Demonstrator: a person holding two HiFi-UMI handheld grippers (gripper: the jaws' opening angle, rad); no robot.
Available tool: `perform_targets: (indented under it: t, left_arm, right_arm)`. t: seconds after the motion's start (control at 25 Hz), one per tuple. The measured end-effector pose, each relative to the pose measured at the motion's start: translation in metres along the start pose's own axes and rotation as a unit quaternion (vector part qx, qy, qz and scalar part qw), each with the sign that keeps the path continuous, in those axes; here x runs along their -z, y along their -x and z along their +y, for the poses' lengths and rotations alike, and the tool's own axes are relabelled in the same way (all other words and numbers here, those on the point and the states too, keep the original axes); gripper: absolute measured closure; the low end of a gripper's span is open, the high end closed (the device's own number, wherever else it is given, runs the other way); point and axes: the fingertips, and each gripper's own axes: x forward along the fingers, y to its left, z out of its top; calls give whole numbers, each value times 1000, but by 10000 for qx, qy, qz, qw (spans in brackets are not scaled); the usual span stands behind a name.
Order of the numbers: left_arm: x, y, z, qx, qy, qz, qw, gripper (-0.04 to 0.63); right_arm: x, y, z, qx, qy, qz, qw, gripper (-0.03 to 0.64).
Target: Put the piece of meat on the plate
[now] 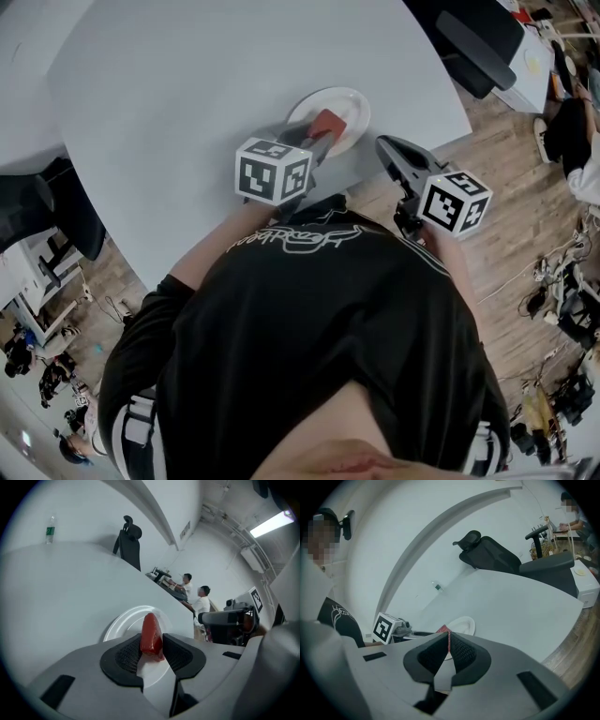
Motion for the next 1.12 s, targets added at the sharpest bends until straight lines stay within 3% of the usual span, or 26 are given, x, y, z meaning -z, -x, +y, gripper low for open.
perform_targets:
  t: [0.2, 0.44, 0.68, 1.12]
  left_arm:
    - [1, -1, 3, -357, -556, 150, 9977, 429]
    - [4, 1, 12, -656, -777, 235, 9945, 394]
    - [5, 2, 15, -726, -640, 174, 9952, 373]
    - [-4, 28, -5, -535, -203, -439, 9974, 364]
  right_arm:
    - [1, 1, 0, -19, 0, 10, 10000, 601]
    - [2, -2, 1, -71, 10, 27, 10000, 601]
    - [3, 1, -2, -110, 48, -6, 9999, 601]
    - [6, 5, 8, -328, 295, -24, 9990, 601]
